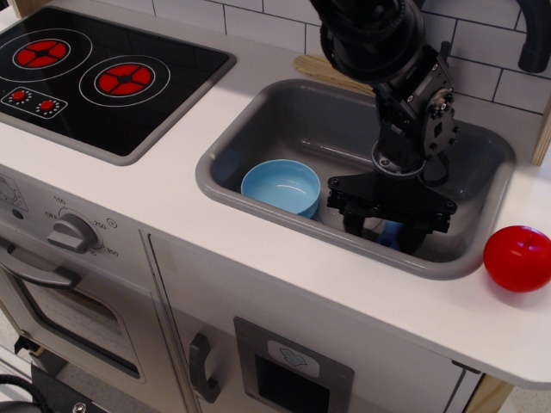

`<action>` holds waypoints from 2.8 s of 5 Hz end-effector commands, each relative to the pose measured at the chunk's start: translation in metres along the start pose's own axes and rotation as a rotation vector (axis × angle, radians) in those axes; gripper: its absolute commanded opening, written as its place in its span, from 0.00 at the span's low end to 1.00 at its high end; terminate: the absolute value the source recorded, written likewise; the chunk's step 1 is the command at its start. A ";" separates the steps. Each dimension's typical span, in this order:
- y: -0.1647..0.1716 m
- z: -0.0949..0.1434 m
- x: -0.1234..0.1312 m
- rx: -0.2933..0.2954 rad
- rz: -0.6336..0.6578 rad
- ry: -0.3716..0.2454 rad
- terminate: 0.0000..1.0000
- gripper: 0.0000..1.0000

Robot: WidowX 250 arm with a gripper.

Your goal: Put spoon in bowl sink

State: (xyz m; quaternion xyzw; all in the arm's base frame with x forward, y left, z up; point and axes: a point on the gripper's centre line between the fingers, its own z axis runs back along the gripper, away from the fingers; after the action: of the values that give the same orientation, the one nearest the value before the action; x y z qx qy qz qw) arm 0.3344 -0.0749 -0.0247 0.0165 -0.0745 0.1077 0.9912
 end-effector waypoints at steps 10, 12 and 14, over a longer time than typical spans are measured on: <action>0.126 0.067 0.020 0.035 0.170 0.334 0.00 1.00; 0.128 0.119 0.041 0.008 0.209 0.196 0.00 1.00; 0.124 0.125 0.048 -0.007 0.222 0.072 0.00 1.00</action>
State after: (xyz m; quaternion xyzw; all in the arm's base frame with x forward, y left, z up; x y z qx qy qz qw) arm 0.3382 0.0498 0.0858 0.0013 -0.0101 0.2189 0.9757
